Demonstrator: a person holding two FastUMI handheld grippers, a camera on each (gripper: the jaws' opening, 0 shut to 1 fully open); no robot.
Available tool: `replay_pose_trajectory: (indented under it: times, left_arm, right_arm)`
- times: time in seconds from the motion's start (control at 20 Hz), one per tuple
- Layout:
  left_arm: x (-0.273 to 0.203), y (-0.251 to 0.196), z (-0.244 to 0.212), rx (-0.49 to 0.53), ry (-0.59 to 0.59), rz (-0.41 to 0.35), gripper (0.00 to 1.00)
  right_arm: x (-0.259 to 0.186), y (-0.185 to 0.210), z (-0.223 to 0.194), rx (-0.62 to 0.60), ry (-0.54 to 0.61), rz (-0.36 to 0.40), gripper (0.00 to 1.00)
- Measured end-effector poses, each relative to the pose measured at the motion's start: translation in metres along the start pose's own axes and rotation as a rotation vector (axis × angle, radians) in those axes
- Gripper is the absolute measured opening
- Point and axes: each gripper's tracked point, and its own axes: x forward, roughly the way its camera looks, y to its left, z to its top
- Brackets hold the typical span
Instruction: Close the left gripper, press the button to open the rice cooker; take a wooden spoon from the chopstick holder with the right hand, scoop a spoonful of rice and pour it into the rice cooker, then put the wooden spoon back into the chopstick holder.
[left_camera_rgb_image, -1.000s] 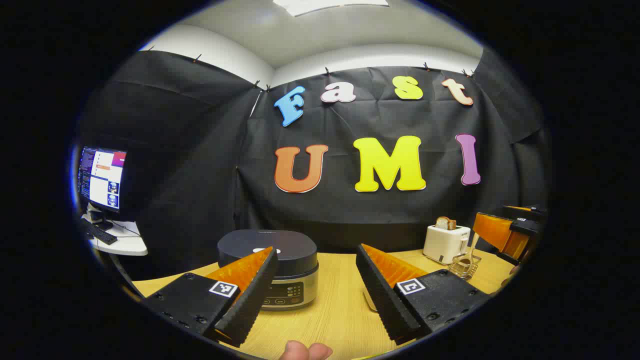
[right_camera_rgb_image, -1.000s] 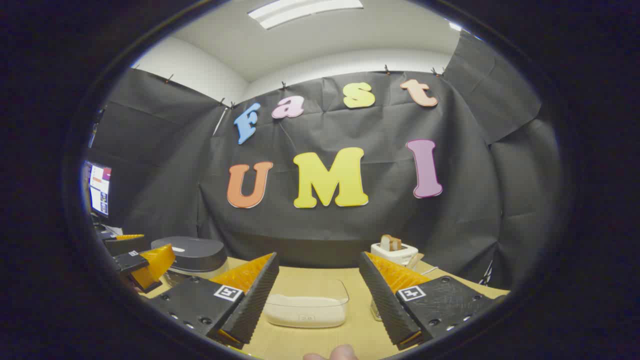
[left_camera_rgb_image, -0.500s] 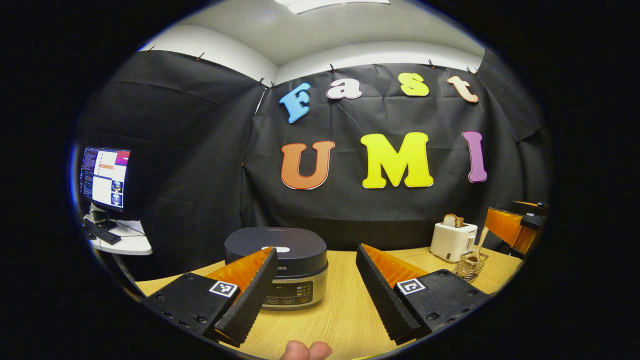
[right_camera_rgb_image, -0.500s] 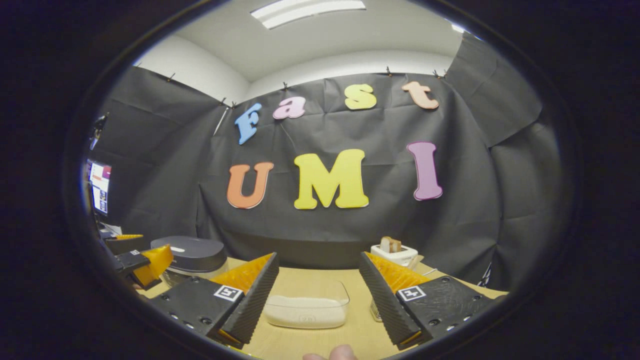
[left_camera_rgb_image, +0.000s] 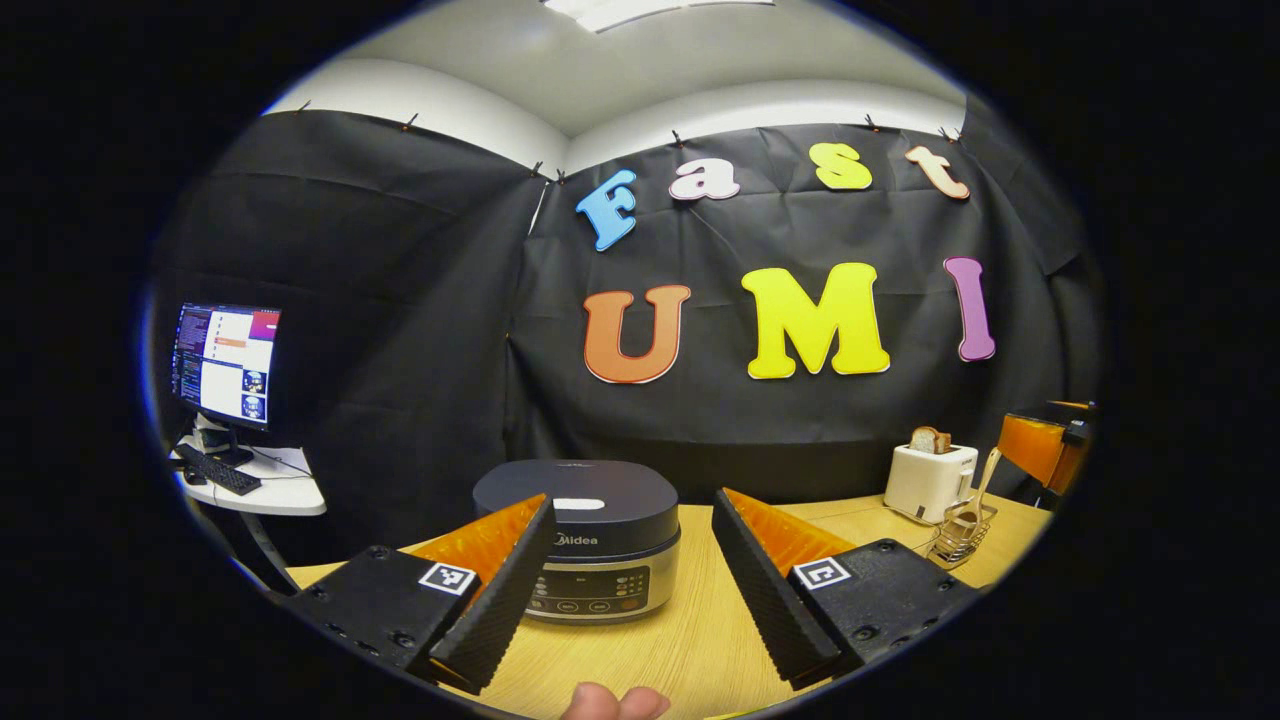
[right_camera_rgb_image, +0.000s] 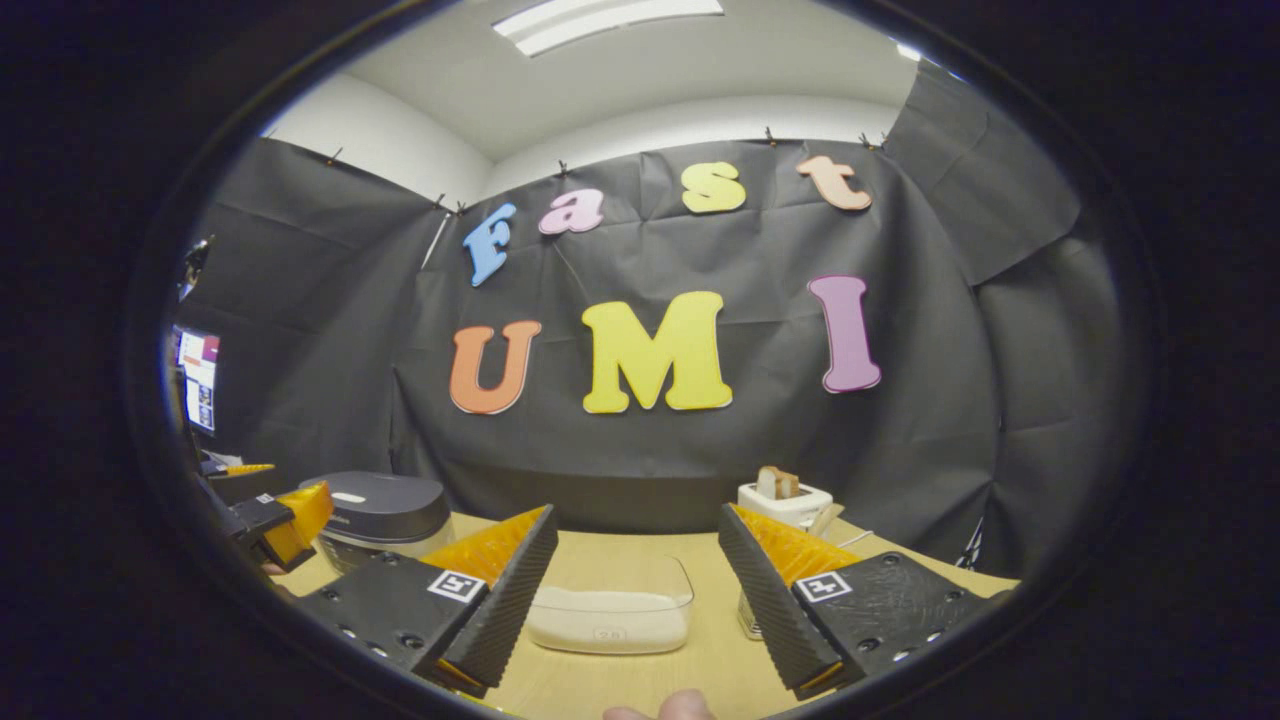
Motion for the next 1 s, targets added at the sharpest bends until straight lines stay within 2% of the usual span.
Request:
replay_pose_trajectory:
  times: [0.25, 0.5, 0.65, 0.75, 0.85, 0.9, 0.95, 1.0]
  left_arm:
    - [0.003, -0.001, -0.011, -0.014, 0.054, 0.006, 0.99]
    - [0.012, 0.011, -0.008, 0.027, 0.086, 0.036, 0.99]
    - [0.029, 0.014, 0.007, 0.011, 0.135, -0.01, 0.96]
    - [0.046, 0.026, 0.012, 0.057, 0.184, -0.019, 0.86]
    - [0.063, 0.033, 0.008, 0.056, 0.263, -0.035, 0.77]
    - [0.069, 0.036, 0.004, 0.04, 0.314, -0.045, 0.66]
    - [0.076, 0.039, 0.0, 0.027, 0.366, -0.047, 0.6]
    - [0.084, 0.045, -0.003, 0.013, 0.412, -0.044, 0.51]
  right_arm:
    - [0.0, -0.02, 0.0, 0.021, -0.014, -0.006, 0.97]
    - [0.002, -0.049, -0.008, 0.047, -0.013, -0.021, 0.96]
    - [0.0, -0.078, -0.007, 0.066, -0.037, -0.053, 0.96]
    - [0.0, -0.095, -0.01, 0.072, -0.041, -0.079, 0.96]
    - [0.002, -0.105, -0.013, 0.095, -0.036, -0.086, 0.96]
    - [0.003, -0.109, -0.015, 0.106, -0.03, -0.086, 0.96]
    - [0.004, -0.111, -0.017, 0.112, -0.027, -0.085, 0.93]
    - [0.004, -0.113, -0.017, 0.115, -0.026, -0.085, 0.96]
